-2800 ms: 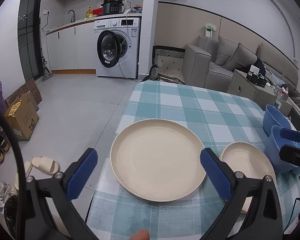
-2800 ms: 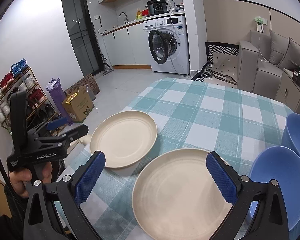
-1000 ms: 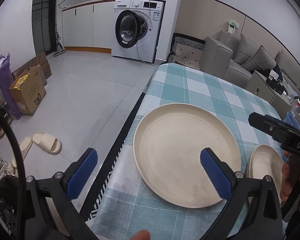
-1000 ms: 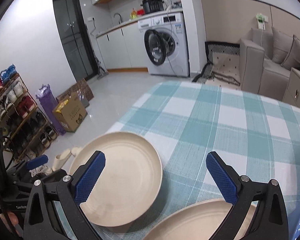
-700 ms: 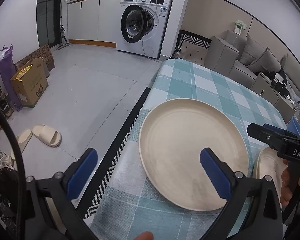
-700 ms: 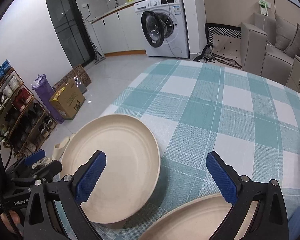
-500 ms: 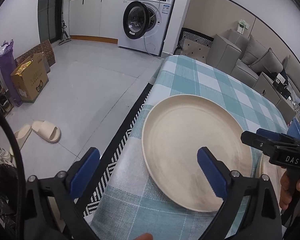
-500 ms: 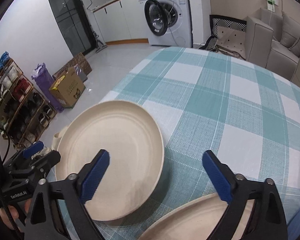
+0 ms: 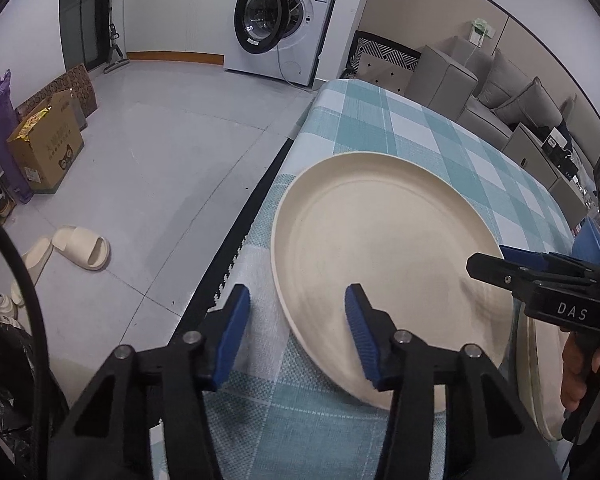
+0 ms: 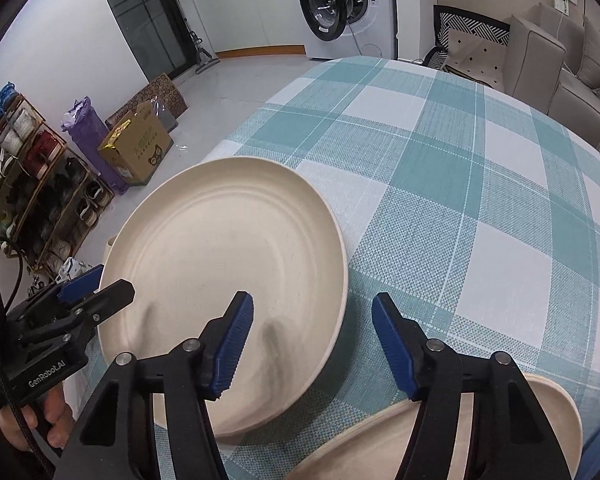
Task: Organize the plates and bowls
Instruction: 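Reach both tools to the next cream plate rims and close them, then lift the held cream plates and carry them toward the blue bowls with both tools, then lower the held cream plates onto the tablecloth beside the bowls and open both tools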
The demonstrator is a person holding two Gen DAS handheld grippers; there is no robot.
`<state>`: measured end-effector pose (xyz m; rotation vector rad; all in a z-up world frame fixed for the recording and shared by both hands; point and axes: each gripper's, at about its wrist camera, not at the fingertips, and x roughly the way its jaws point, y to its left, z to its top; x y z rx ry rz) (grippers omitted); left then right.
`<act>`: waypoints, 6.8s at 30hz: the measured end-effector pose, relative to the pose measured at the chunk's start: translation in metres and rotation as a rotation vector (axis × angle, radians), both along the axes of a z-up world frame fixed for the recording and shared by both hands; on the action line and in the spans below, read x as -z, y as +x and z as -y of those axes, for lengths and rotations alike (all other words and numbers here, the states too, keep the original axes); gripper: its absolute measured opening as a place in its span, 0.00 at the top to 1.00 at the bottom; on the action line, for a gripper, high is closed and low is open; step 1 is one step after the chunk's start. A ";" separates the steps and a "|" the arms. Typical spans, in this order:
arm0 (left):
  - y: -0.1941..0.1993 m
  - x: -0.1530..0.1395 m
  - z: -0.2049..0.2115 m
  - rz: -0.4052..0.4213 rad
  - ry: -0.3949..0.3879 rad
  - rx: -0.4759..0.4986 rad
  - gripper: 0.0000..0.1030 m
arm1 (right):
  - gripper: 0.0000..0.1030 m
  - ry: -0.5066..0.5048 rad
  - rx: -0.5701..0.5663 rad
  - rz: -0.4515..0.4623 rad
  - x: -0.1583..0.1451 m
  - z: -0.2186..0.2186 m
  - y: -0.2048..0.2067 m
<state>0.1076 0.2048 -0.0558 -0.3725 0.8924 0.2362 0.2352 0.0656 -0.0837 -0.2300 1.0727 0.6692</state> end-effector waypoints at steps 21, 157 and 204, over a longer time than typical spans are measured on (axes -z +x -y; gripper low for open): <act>-0.003 -0.002 0.003 -0.005 0.038 0.030 0.80 | 0.71 -0.026 -0.003 0.020 0.000 0.000 -0.007; -0.014 -0.028 0.195 0.144 0.300 0.419 0.79 | 0.69 -0.022 0.313 0.264 -0.033 0.218 -0.146; -0.018 -0.035 0.193 0.099 0.190 0.469 0.17 | 0.24 -0.100 0.210 0.301 -0.036 0.209 -0.160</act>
